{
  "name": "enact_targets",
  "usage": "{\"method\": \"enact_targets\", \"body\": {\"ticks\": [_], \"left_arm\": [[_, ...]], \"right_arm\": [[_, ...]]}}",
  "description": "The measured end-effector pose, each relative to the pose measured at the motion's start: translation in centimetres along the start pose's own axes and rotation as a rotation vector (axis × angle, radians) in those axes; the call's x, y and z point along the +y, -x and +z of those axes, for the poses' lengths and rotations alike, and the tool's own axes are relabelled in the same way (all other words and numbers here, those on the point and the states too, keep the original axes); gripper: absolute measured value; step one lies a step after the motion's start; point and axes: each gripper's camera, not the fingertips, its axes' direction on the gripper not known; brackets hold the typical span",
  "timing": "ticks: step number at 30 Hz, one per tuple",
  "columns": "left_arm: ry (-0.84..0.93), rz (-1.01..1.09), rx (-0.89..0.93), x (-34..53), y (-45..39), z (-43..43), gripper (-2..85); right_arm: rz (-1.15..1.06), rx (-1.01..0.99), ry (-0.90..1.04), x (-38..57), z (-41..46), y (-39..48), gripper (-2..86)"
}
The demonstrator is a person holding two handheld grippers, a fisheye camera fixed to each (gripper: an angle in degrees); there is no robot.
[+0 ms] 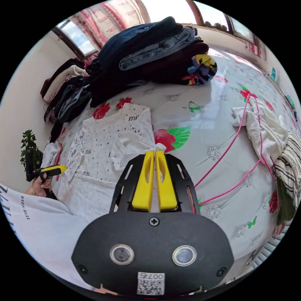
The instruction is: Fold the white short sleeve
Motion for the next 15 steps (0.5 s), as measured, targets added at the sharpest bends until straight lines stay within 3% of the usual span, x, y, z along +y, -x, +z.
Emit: {"method": "enact_targets", "body": {"ticks": [4, 8, 12, 15], "left_arm": [[-0.003, -0.008, -0.007, 0.1, 0.7, -0.4, -0.7], [0.007, -0.057, 0.023, 0.1, 2.1, 0.4, -0.9], [-0.012, -0.063, 0.055, -0.3, 2.1, 0.3, -1.0], [-0.003, -0.021, 0.047, -0.7, 1.3, 0.1, -0.9]], "right_arm": [[0.348, -0.054, -0.228, 4.7, -6.9, -7.6, -0.1], [0.746, -0.360, -0.299, 11.8, -6.8, -14.4, -0.3], [0.849, -0.434, -0.380, 14.2, -6.4, -14.0, -0.3], [0.698, -0.420, -0.429, 11.9, -8.5, -11.6, -0.3]]}}
